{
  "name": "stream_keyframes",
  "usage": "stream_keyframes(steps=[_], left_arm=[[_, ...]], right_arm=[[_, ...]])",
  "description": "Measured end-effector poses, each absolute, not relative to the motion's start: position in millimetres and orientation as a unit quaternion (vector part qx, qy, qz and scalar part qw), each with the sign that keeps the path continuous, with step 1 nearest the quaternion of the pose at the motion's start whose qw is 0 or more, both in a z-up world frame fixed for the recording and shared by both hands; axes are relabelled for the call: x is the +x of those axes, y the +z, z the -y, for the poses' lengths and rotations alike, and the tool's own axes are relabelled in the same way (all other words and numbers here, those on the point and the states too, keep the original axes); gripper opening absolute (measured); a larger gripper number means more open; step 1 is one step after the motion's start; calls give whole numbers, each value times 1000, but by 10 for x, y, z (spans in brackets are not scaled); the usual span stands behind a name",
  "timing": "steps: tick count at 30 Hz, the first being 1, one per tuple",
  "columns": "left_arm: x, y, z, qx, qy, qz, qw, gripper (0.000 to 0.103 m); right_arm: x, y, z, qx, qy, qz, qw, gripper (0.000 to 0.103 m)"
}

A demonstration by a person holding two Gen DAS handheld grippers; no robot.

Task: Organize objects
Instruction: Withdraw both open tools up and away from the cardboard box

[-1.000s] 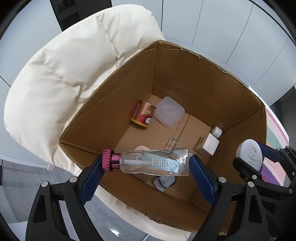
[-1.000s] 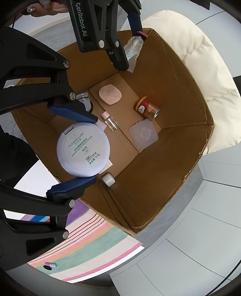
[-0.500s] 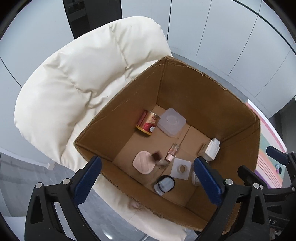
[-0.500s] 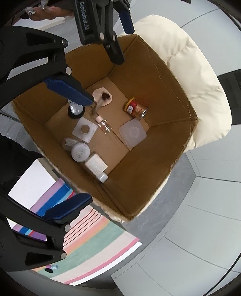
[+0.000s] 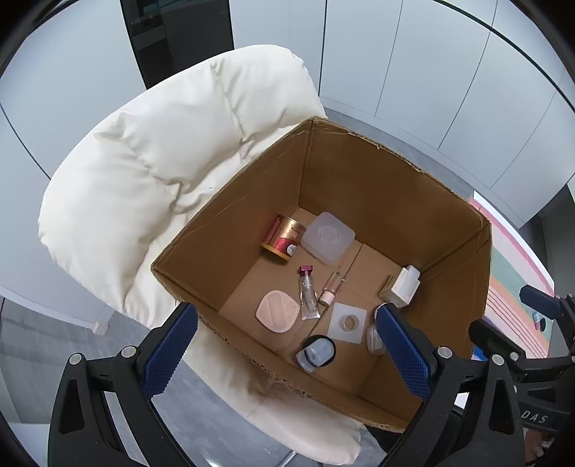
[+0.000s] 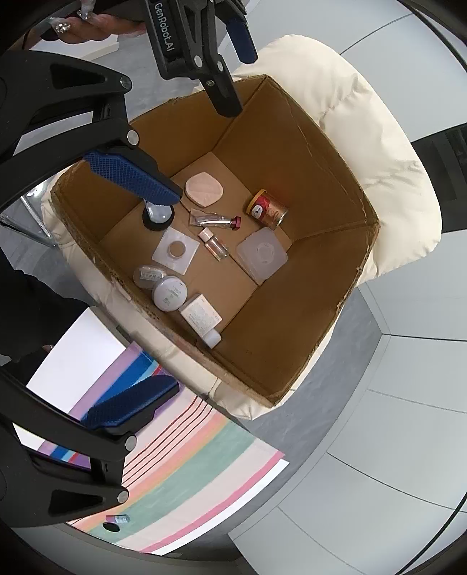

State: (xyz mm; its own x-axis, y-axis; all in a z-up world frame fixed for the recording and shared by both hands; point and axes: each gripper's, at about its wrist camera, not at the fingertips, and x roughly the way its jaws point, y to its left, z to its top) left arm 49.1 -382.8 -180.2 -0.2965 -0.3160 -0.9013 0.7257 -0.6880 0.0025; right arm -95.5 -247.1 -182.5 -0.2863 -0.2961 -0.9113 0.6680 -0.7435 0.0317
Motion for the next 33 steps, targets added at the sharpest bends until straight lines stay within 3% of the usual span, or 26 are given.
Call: stream_keyframes(steps=[33], left_arm=[[1707, -1551, 2757, 485, -780, -239, 315, 100]], right_arm=[[194, -1374, 1427, 507, -785, -181, 308, 97]])
